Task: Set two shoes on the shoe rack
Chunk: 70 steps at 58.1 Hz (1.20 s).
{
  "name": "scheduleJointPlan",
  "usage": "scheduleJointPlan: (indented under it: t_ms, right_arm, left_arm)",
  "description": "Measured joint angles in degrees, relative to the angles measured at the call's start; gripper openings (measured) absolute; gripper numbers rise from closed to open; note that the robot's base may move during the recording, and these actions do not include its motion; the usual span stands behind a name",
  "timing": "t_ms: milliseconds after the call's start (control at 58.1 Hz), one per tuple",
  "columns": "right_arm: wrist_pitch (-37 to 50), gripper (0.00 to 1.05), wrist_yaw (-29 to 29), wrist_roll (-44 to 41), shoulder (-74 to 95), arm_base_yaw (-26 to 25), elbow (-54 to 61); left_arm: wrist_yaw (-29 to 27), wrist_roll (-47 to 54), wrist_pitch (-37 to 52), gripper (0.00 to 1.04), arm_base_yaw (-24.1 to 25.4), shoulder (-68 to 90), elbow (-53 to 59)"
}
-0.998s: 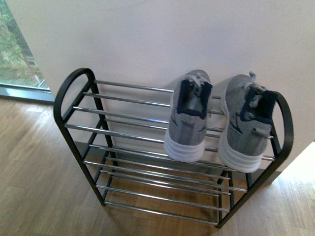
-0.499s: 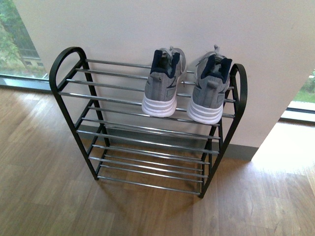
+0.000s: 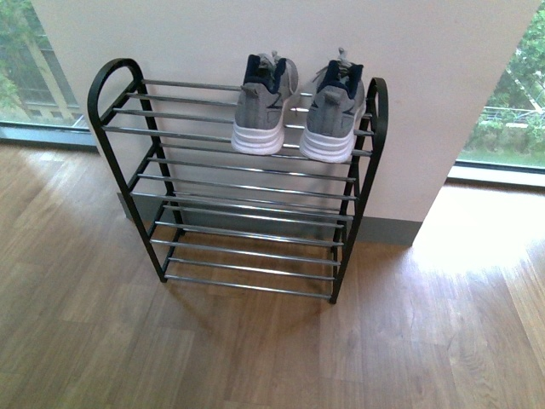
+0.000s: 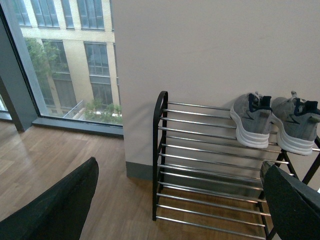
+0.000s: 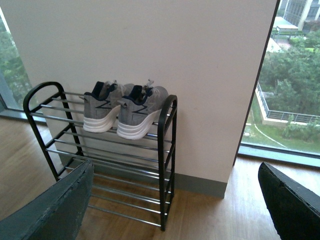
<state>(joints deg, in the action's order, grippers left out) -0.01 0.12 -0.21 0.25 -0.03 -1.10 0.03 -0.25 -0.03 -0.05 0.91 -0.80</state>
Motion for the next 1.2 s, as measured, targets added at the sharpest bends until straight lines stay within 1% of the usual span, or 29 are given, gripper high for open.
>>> scheduleJointPlan:
  t_ms: [1204]
  right_arm:
    - [0.00,0.95,-0.11,0.00,0.02,0.02,0.00]
  left_arm:
    - [-0.02,0.00,0.02,0.95,0.07,0.00,0.00]
